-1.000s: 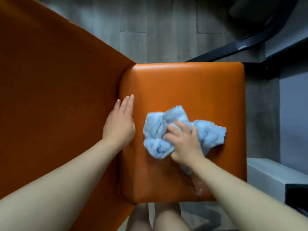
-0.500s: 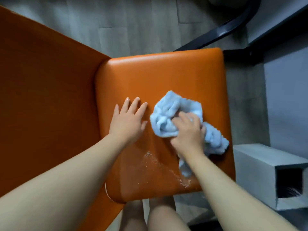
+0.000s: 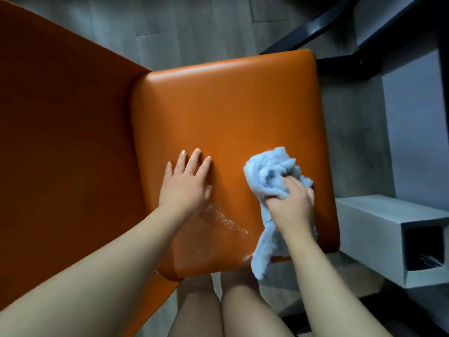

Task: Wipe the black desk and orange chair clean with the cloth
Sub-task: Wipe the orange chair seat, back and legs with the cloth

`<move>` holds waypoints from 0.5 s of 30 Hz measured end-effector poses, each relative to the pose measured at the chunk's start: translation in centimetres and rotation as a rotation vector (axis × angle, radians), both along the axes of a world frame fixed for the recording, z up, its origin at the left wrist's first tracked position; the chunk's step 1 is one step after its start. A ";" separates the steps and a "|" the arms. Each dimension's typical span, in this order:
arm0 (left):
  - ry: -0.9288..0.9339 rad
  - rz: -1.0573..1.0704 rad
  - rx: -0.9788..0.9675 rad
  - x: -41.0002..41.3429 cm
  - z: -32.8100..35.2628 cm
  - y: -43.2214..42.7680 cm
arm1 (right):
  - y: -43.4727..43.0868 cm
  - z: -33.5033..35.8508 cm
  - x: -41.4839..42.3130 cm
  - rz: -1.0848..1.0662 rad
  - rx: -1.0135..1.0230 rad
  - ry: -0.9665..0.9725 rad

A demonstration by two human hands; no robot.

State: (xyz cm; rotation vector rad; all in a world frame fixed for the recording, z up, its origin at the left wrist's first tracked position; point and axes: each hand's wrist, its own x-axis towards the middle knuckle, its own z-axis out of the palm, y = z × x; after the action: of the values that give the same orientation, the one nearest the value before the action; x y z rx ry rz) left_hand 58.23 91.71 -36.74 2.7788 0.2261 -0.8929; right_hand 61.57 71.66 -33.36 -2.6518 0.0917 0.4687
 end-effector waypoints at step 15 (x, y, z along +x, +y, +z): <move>0.081 -0.020 -0.095 -3.7 2.0 0.2 | -0.7 0.3 -4.2 0.070 0.085 -0.193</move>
State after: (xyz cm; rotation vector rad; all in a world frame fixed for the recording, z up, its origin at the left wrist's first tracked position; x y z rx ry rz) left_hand 54.56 91.93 -34.74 2.6649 0.1650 -0.9948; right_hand 57.36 70.97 -33.04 -2.6080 -0.0792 0.2311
